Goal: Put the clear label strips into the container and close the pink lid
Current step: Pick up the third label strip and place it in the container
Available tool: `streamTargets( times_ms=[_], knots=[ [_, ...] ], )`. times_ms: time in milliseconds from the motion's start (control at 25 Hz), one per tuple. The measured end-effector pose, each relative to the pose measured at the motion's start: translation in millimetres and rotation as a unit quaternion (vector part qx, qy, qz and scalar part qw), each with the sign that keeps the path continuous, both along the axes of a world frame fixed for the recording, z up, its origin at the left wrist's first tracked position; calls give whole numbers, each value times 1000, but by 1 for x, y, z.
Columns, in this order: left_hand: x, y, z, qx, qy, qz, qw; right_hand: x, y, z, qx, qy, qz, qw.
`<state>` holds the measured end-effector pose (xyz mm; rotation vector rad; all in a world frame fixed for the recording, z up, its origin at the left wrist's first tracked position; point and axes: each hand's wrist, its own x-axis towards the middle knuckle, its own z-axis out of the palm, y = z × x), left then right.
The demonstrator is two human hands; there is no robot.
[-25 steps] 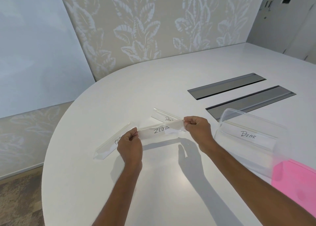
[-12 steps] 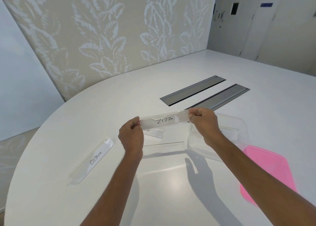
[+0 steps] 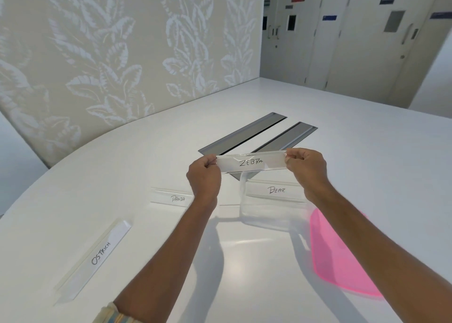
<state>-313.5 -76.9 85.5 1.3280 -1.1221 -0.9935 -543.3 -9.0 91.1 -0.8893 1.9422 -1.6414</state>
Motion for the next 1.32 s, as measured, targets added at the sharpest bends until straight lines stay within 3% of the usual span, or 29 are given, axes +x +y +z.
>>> streamTargets(
  times_ms=[400,680,920,1320],
  knots=[
    [-55,-8,-11,33,-21,-89,995,-45,16,-16,33,-8,-44,998],
    [-70,-18,-28,87,-117,-144,979,-68,10,-40,64,-23,-58,996],
    [-74,-24,-32,75,-143,-152,975,-74,8,-49,81,-21,-56,995],
    [-67,-30,-39,14,-326,-166,931,-73,3,-55,146,19,-70,987]
  ],
)
